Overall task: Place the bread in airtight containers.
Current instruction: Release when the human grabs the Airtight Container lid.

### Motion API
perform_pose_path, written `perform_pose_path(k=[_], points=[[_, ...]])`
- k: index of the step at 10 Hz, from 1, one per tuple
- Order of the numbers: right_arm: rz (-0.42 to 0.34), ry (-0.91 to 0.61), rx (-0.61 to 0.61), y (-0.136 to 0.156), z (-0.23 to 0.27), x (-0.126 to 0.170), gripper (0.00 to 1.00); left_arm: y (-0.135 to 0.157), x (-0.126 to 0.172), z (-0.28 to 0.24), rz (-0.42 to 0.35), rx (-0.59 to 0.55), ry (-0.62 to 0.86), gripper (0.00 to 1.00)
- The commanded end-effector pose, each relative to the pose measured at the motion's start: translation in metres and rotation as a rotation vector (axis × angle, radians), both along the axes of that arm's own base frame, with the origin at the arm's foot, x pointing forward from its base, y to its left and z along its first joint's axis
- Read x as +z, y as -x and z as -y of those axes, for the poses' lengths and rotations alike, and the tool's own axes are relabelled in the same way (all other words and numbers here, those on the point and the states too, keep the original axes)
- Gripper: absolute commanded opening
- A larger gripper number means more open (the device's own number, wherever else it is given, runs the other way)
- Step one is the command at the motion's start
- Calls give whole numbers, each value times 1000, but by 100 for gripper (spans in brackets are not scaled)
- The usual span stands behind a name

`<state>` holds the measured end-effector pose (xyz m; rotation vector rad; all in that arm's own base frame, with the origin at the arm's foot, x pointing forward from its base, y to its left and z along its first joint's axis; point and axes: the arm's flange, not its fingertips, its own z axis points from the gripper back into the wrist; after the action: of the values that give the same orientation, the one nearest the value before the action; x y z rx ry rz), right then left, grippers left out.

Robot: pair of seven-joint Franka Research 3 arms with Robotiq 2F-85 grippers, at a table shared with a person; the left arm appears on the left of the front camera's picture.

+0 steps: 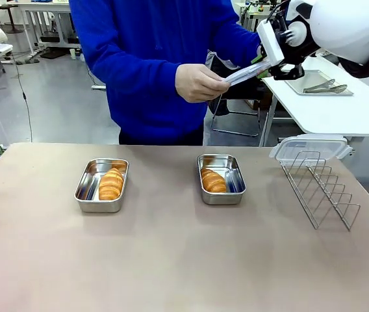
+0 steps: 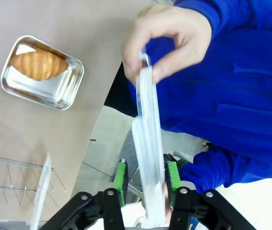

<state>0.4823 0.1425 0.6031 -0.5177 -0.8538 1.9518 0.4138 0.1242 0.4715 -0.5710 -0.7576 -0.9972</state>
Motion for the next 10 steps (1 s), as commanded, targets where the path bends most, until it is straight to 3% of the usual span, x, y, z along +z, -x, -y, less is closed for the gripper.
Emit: perform_pose_path(k=[1, 2, 3, 5, 7, 10], points=[[-67, -90, -108, 6, 12, 26, 100, 1, 1, -1, 13, -16, 1, 100], [-171, -234, -154, 8, 27, 35, 90, 1, 1, -1, 13, -16, 1, 100], [-237, -337, -178, 7, 43, 40, 99, 1, 1, -1, 13, -16, 1, 100], [-394, -606, -186, -3, 98, 37, 100, 1, 1, -1, 13, -16, 1, 100], [-563, -817, -173, -4, 160, 13, 100, 1, 1, -1, 13, -16, 1, 100], [-665, -965, -274, 12, 225, -45, 100, 1, 1, -1, 13, -16, 1, 100]])
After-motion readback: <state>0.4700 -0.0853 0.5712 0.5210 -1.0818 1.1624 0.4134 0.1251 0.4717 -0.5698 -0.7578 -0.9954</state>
